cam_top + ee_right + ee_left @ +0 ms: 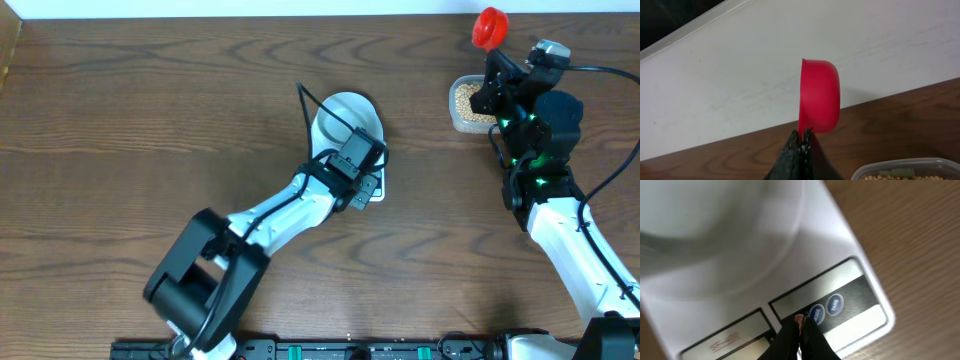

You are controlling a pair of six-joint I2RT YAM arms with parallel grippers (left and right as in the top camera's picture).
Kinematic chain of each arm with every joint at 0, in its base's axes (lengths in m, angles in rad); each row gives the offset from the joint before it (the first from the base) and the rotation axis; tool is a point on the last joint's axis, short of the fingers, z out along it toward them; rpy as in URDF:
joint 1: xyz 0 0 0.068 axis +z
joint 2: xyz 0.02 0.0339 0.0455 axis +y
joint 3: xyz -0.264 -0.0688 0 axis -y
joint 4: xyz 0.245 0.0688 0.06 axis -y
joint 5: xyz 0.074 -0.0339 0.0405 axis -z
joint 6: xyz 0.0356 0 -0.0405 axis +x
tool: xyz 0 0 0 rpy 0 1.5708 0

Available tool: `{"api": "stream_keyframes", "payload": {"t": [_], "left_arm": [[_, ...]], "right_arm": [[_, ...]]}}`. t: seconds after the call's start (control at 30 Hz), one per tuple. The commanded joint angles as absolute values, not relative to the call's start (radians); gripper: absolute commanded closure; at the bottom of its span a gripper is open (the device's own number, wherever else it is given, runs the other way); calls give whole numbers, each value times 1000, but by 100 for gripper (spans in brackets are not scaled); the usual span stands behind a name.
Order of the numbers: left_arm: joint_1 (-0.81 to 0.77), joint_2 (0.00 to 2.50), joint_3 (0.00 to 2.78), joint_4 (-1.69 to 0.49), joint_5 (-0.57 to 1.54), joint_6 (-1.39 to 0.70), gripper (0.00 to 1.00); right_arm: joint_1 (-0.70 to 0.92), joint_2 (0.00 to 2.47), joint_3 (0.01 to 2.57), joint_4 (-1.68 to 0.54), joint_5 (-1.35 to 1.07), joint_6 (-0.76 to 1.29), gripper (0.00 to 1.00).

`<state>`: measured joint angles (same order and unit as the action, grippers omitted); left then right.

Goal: Scoop item into bowl and weigh 50g on scale

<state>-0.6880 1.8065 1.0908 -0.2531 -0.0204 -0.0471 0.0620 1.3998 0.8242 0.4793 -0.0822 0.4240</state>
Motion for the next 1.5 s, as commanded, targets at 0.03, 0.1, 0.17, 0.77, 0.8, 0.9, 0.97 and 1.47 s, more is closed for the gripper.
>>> {"api": "stream_keyframes", "payload": {"t": [0.03, 0.1, 0.17, 0.77, 0.8, 0.9, 0.97, 1.47], "left_arm": [[-684, 1734, 1109, -252, -11, -33, 92], [-684, 1731, 1110, -253, -10, -34, 93], [-684, 1732, 1109, -262, -10, -34, 93], [-685, 1815, 1108, -278, 22, -38, 92], [-685, 1818, 1108, -275, 23, -38, 92], [-685, 1829, 1108, -268, 23, -38, 92], [-685, 1837, 1108, -263, 23, -38, 93], [-666, 1866, 1108, -235, 15, -48, 93]], "right_arm": [[60, 1399, 853, 480, -88, 410, 99], [60, 1399, 853, 480, -88, 410, 99], [59, 1399, 853, 480, -88, 410, 99], [59, 1399, 853, 480, -77, 402, 99], [59, 1399, 853, 480, -77, 402, 99], [60, 1399, 853, 479, -77, 402, 99], [59, 1399, 853, 480, -78, 402, 99], [60, 1399, 853, 479, -78, 402, 99]]}}
